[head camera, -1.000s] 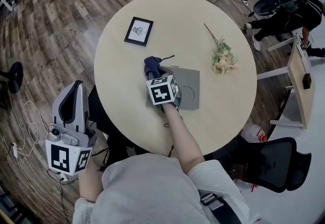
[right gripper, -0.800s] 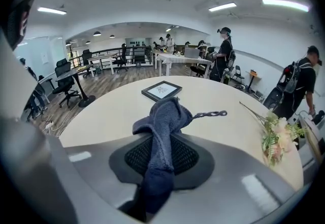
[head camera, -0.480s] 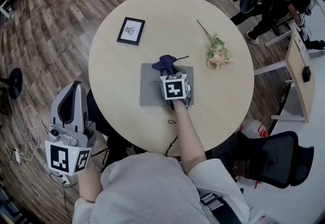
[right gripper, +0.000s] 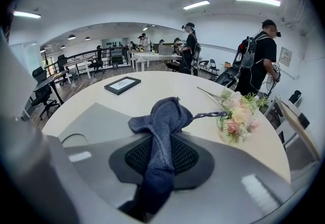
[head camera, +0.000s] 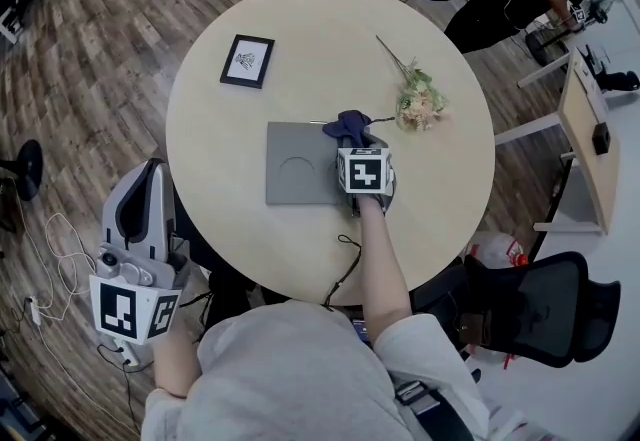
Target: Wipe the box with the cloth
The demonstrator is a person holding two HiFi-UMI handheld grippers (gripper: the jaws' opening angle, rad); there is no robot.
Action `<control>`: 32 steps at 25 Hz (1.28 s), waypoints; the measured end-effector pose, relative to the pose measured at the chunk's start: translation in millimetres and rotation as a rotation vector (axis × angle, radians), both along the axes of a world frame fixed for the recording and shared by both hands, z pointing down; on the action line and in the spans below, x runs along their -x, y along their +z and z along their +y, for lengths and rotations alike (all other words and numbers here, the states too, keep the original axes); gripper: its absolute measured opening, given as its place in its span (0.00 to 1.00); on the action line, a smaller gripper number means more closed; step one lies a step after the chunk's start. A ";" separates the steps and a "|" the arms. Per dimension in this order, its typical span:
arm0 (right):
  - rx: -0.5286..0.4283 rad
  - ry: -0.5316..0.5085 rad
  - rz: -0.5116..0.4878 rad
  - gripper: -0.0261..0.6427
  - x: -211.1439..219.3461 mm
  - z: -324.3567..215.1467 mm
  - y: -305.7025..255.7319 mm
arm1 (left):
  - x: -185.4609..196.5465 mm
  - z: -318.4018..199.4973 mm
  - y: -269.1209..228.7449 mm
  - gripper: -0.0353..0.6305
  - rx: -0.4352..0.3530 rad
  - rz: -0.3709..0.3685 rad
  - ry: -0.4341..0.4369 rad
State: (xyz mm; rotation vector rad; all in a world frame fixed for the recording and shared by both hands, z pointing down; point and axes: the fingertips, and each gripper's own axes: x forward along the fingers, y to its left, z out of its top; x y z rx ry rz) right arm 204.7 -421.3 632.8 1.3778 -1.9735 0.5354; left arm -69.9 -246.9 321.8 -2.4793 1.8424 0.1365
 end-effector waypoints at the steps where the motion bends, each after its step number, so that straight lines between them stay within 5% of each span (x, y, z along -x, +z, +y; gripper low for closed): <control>1: -0.001 0.005 0.004 0.17 -5.2 -0.4 0.2 | -2.0 -0.2 0.1 0.06 0.000 0.000 0.001; 14: 0.013 0.082 -0.017 0.17 -34.9 3.6 -1.8 | -4.8 3.8 1.4 0.06 -0.009 0.006 -0.004; 23: 0.035 -0.072 -0.169 0.17 61.0 46.1 -24.0 | -10.6 8.2 -6.6 0.06 -0.021 0.015 0.039; 32: 0.082 -0.248 -0.206 0.17 163.7 82.3 -18.8 | 18.0 31.5 -7.1 0.06 -0.014 0.008 -0.026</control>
